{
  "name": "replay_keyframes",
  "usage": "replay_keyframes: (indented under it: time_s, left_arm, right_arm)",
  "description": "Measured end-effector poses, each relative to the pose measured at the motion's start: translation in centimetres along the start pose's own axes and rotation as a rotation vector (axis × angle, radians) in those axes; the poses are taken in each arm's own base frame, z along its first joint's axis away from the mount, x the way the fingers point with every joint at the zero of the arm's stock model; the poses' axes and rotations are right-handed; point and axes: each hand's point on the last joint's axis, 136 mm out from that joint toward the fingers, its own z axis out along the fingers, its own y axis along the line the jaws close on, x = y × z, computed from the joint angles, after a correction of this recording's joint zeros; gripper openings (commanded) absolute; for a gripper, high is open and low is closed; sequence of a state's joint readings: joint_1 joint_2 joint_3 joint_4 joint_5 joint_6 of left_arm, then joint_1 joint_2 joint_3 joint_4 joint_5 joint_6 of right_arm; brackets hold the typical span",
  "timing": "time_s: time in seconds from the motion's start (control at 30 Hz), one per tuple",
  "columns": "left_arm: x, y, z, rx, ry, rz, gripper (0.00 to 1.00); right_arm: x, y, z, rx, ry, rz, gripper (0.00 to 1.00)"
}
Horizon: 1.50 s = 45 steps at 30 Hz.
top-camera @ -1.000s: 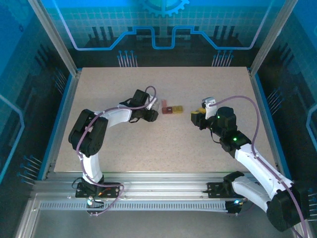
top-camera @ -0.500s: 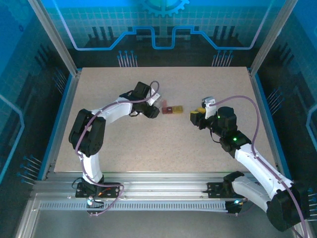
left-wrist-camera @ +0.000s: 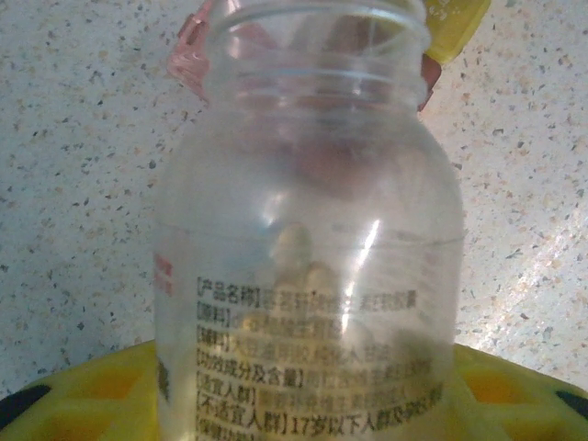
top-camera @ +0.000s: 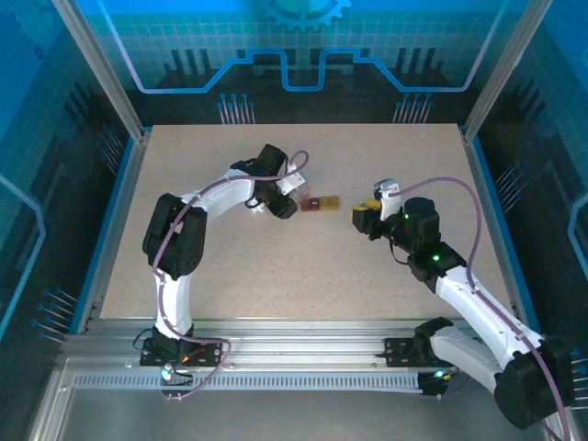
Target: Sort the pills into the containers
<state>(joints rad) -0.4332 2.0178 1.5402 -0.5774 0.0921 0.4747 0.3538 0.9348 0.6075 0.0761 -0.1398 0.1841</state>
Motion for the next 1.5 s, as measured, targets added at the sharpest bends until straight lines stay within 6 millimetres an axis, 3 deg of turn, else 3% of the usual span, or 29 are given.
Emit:
replay_keyframes:
  time_s: [0.3, 0.9, 1.27, 1.5]
  left_arm:
    - [0.0, -1.8, 1.2, -0.002, 0.08, 0.09, 0.0]
    - [1.9, 0.0, 1.7, -0.08, 0.219, 0.134, 0.0]
    - [1.0, 0.6, 1.2, -0.141, 0.241, 0.215, 0.0]
    - [1.5, 1.0, 2.0, -0.177, 0.299, 0.3, 0.0]
  right_arm:
    - [0.1, 0.3, 0.0, -0.017, 0.003, 0.005, 0.11]
    - [0.2, 0.7, 0.1, -0.045, 0.009, 0.013, 0.11]
    - [0.5, 0.9, 0.4, -0.059, 0.023, 0.028, 0.11]
    - [0.5, 0.9, 0.4, -0.069, 0.021, 0.039, 0.11]
